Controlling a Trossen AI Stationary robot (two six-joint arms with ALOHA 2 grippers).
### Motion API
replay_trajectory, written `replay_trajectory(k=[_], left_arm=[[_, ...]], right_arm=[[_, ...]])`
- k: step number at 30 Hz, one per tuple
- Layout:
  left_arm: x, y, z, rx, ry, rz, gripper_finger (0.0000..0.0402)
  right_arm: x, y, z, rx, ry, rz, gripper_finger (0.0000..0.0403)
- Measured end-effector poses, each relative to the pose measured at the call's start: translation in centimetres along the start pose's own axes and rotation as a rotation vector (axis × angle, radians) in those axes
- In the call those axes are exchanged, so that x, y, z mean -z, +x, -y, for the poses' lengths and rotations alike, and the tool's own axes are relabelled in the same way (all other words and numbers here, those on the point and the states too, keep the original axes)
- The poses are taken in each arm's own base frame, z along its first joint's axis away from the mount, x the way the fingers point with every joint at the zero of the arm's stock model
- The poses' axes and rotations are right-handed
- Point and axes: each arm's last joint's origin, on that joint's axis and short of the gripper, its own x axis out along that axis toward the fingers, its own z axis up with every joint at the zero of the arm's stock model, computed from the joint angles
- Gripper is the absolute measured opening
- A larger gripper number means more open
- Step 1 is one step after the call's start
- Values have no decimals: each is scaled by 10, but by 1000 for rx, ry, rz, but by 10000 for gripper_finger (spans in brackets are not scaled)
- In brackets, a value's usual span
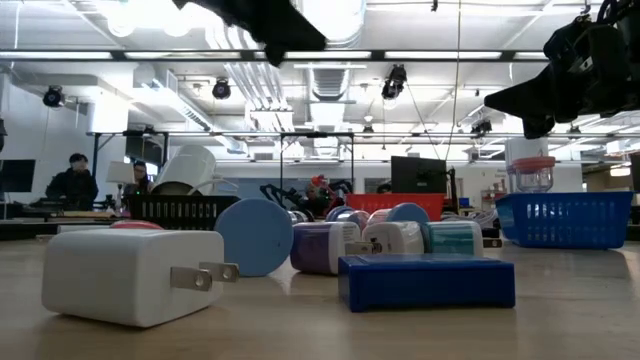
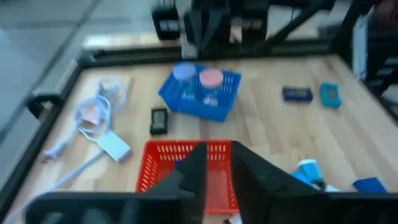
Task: Pick & Place Office items
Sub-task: Put the top white charger adapter into the black bin
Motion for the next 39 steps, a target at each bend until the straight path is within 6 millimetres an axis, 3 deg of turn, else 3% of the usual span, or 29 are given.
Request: replay_trajectory(k=[4, 9, 15, 24, 39], left_arm=[[19, -35, 8, -15, -5, 114, 9], [50, -72, 17, -32, -25, 222, 11], [88, -98, 26, -50, -70, 296, 4], [138, -121, 37, -44, -167, 456, 3], [179, -128, 41, -117, -199, 517, 6]], right_arm=[[0, 0, 0, 2, 2, 0, 8], [0, 0, 1, 27, 6, 3, 8], [1, 1, 1, 27, 4, -5, 8], [1, 1, 1, 28, 8, -8, 8], [1, 1, 1, 28, 11, -8, 8]])
